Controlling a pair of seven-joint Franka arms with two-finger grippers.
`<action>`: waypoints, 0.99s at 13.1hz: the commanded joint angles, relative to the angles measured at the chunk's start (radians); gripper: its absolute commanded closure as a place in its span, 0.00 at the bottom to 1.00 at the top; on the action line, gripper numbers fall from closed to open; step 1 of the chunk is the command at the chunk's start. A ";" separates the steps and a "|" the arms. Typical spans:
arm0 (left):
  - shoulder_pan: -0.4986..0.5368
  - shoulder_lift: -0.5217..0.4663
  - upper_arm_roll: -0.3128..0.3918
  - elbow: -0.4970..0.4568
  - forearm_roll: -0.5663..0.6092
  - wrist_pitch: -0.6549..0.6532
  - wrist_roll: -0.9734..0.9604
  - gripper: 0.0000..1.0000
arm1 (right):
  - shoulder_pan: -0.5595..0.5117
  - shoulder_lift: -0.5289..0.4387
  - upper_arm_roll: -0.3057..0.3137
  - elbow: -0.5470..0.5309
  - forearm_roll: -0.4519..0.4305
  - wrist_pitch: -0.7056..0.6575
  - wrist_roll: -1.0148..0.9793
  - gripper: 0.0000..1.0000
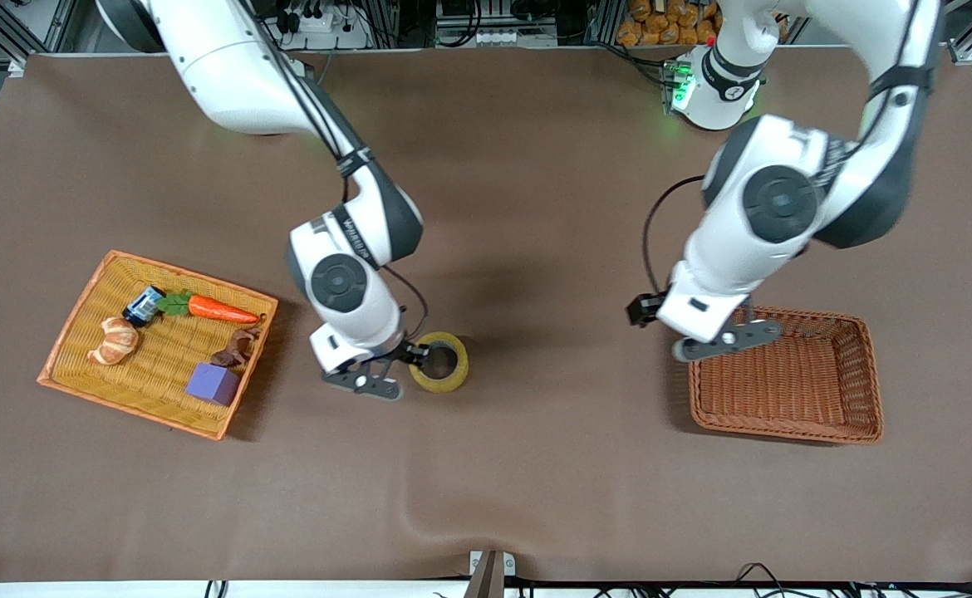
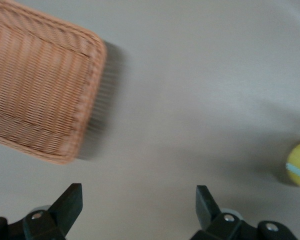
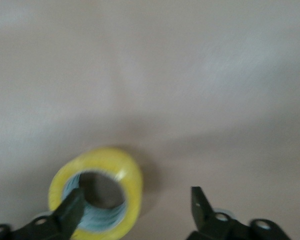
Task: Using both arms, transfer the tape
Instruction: 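Set the tape down with the right gripper while the left gripper grasps it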
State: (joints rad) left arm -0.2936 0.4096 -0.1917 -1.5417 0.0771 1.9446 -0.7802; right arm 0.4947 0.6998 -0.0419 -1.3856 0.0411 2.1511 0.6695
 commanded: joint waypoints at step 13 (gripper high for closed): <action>-0.456 0.501 0.160 0.295 0.016 0.536 -0.597 0.00 | -0.470 -0.522 -0.007 -0.062 -0.065 -0.536 -0.752 0.00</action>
State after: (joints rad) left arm -0.7302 0.8751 -0.0572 -1.2845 0.0787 2.4510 -1.3521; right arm 0.0383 0.2594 -0.0687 -1.3844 0.0209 1.6361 -0.0750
